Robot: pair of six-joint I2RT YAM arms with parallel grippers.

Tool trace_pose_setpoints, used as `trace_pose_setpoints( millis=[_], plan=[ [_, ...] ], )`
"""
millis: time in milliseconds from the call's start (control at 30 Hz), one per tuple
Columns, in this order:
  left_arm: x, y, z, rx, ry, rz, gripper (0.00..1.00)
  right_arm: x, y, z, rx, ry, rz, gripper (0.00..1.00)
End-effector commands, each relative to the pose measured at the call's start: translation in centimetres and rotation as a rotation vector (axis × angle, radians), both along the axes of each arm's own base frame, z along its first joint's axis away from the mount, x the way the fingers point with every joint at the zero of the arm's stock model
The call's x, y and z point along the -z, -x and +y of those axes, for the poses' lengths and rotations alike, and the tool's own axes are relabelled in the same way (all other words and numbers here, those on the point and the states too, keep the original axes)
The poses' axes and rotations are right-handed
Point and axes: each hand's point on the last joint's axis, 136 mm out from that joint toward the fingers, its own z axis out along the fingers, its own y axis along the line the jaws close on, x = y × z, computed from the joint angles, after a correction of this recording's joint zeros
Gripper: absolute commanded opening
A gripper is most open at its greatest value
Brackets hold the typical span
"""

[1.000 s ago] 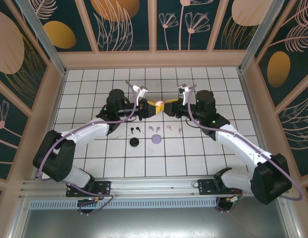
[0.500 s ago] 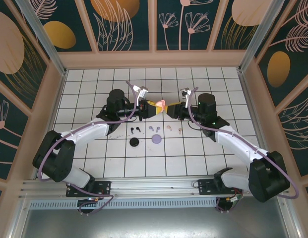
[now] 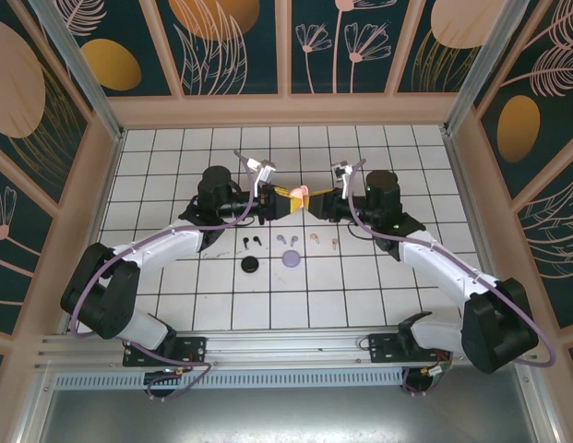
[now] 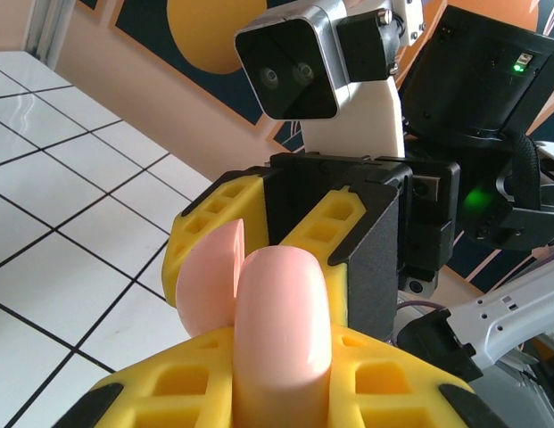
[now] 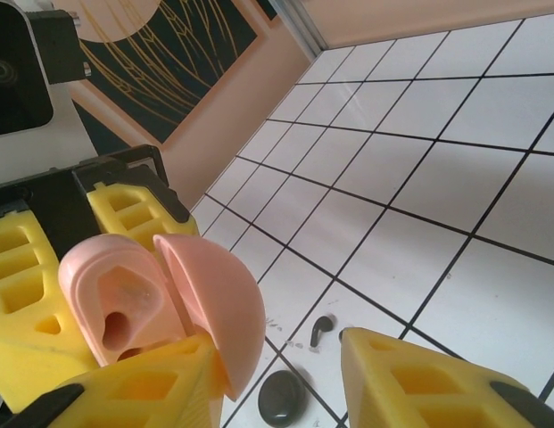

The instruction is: Insert wireless bluetooth earbuds into charging case

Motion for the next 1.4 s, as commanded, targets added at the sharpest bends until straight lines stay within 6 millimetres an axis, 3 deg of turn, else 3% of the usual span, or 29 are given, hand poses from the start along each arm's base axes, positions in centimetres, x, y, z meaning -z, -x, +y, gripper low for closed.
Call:
trace_pose_setpoints(
  millis=[0,433,500,733,867,1000,1033,1067,1167,1367],
  plan=[
    [-3.0,0.8,-0.1,0.041,0.057,-0.079,0.0,-1.0,-0.5,0.6,-0.011,0.005,-0.028,0.37],
    [-1.9,0.4,-0.2,0.027,0.035,-0.049,0.0,-1.7,-0.3,1.4,-0.017,0.029,-0.046,0.01],
    [-1.6,0.1,-0.3,0.018,0.03,-0.041,0.05,-1.8,-0.4,1.6,-0.01,0.037,-0.05,0.0],
    [-0.5,-1.7,0.1,-0.092,-0.008,-0.034,0.47,-0.5,-1.6,1.2,0.077,0.105,-0.024,0.0],
    [-0.9,-2.7,0.9,-0.184,-0.05,-0.079,0.61,-0.1,-2.6,0.2,0.145,0.16,-0.023,0.0],
    [-2.0,-3.1,1.7,-0.224,-0.128,-0.145,0.68,0.0,-3.0,-0.4,0.165,0.21,-0.04,0.0],
    [-1.4,-3.0,2.0,-0.224,-0.17,-0.151,0.69,0.0,-3.0,-0.5,0.163,0.223,-0.049,0.0],
    [-2.7,-3.1,1.9,-0.221,-0.182,-0.19,0.71,-0.1,-3.0,-0.5,0.156,0.235,-0.062,0.0],
    [-3.5,-3.2,2.0,-0.189,-0.261,-0.253,0.73,0.3,-2.8,-0.5,0.12,0.288,-0.097,0.0],
    [-3.1,-3.0,1.7,-0.057,-0.414,-0.27,0.73,0.3,-2.8,-1.1,0.078,0.378,-0.174,0.0]
  ],
)
